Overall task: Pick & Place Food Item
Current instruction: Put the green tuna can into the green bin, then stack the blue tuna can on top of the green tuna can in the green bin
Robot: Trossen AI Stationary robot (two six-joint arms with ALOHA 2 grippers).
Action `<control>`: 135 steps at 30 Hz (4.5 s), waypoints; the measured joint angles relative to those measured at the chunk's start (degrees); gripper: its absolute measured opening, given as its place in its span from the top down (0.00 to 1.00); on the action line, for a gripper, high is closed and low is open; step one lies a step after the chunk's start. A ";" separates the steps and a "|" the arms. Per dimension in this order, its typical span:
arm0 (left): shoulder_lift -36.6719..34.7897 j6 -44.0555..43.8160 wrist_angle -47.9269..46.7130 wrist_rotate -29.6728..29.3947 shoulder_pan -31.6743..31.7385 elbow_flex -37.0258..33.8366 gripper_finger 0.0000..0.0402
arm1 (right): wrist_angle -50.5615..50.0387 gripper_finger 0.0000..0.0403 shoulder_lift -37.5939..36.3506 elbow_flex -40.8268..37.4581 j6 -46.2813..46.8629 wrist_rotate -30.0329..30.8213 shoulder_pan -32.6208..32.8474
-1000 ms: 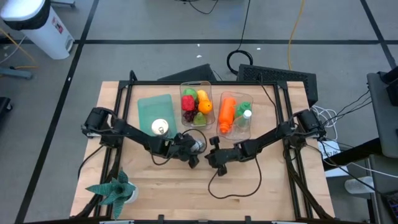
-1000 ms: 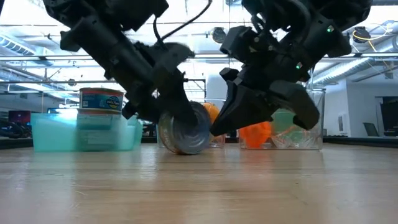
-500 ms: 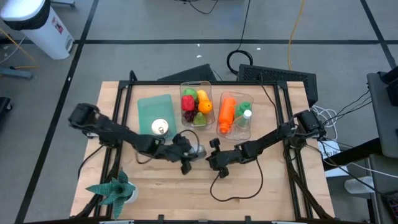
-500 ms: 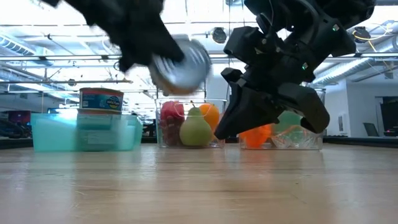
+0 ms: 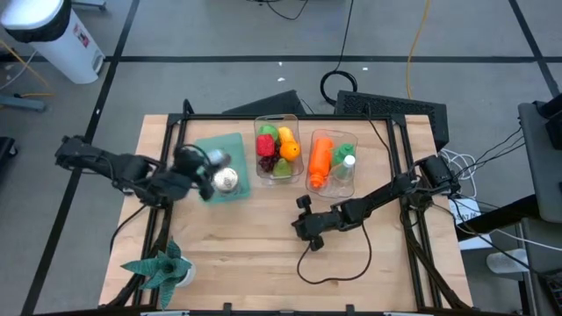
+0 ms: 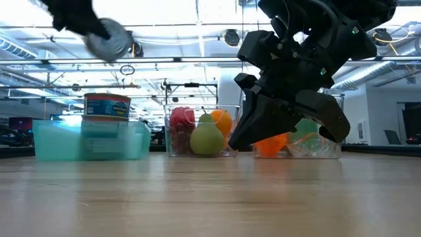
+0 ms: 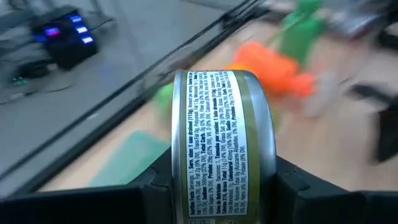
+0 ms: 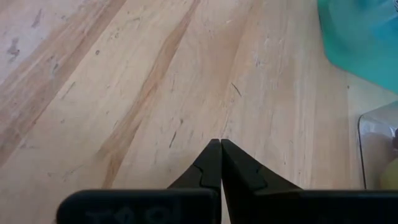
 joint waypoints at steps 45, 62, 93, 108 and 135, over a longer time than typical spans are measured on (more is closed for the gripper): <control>27.95 24.35 -13.52 20.51 43.45 0.16 0.66 | 0.30 1.00 0.02 -0.02 1.50 -0.04 -0.13; 29.95 23.04 -7.55 20.25 44.95 -0.02 0.66 | 0.33 1.00 0.04 -0.02 1.41 -0.13 -0.31; 44.40 27.11 -6.72 18.96 44.63 -0.07 0.51 | -1.98 1.00 0.04 -0.02 1.18 0.07 -1.12; 44.23 27.84 -6.89 24.94 44.40 -0.07 0.25 | -2.75 1.00 0.04 -0.02 1.47 0.00 -1.25; 31.99 33.39 -18.38 34.63 45.97 7.36 0.11 | -3.05 1.00 0.04 -0.02 1.29 -0.02 -1.27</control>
